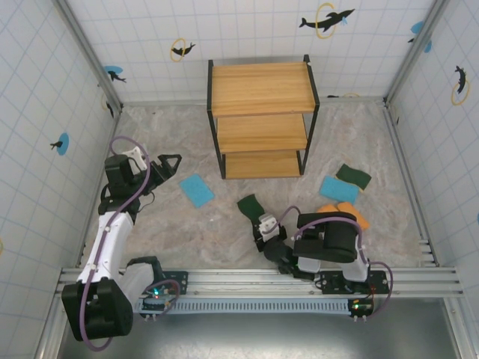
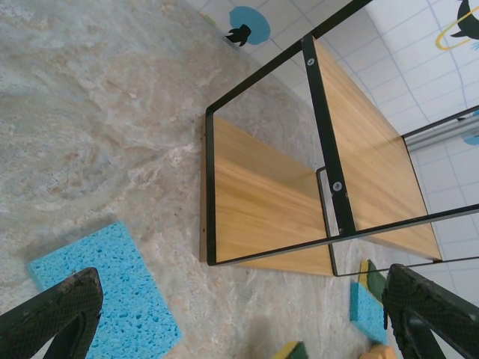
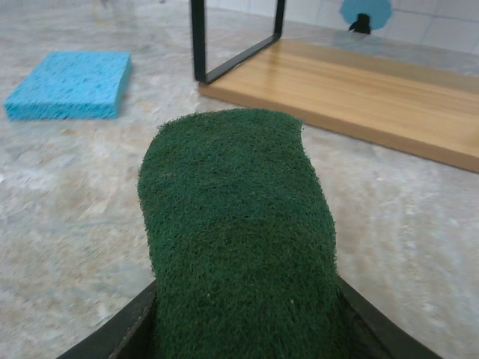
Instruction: Place and organize the cleaning sponges onto the shelf
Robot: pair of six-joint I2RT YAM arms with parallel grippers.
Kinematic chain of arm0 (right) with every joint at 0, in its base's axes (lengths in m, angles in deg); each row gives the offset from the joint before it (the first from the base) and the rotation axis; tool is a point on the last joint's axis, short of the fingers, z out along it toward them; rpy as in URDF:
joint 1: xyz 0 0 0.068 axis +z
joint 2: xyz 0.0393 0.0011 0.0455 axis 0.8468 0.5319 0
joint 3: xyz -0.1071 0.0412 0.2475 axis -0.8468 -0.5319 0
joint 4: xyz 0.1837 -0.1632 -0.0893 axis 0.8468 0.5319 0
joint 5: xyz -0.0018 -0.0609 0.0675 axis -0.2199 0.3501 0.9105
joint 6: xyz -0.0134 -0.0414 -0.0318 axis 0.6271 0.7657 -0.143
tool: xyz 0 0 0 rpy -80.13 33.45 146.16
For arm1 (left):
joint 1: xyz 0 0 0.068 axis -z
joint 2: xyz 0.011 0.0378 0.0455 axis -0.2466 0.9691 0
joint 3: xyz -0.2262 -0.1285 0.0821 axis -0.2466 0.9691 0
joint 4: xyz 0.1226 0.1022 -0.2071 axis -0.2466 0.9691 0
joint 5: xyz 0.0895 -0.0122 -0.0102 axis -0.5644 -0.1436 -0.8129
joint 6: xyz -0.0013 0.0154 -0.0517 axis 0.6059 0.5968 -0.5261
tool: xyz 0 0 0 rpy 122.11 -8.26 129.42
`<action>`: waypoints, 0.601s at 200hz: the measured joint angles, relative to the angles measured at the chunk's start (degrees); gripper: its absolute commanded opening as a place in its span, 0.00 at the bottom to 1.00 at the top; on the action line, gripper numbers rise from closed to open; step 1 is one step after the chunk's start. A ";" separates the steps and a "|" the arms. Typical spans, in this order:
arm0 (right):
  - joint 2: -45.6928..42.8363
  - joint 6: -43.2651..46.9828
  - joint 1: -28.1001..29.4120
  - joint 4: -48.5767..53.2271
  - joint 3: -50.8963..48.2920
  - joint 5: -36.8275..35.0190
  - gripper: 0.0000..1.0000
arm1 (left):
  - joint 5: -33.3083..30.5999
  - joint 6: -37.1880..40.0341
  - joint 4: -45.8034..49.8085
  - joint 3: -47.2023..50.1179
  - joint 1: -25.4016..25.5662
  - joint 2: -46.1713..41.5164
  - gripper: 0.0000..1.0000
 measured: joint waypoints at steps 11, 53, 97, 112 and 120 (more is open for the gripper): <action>-0.81 -0.39 -0.76 -0.22 -0.20 -0.81 0.50 | 0.00 0.00 0.00 0.00 0.00 0.00 0.98; -4.70 -1.60 -4.81 -0.26 -1.29 -2.27 0.51 | -0.04 0.00 -0.17 -0.02 0.00 0.07 0.98; -6.51 -1.49 -10.34 -0.24 -2.01 -1.49 0.51 | 0.02 0.00 -0.94 0.00 0.00 2.08 0.97; -6.69 -1.36 -12.13 -0.24 -2.01 -0.79 0.51 | 0.09 -0.02 -1.86 0.17 0.00 2.60 0.98; -6.73 -1.22 -13.20 -0.26 -2.01 -0.22 0.51 | 0.24 -0.02 -2.34 0.44 0.00 2.84 0.98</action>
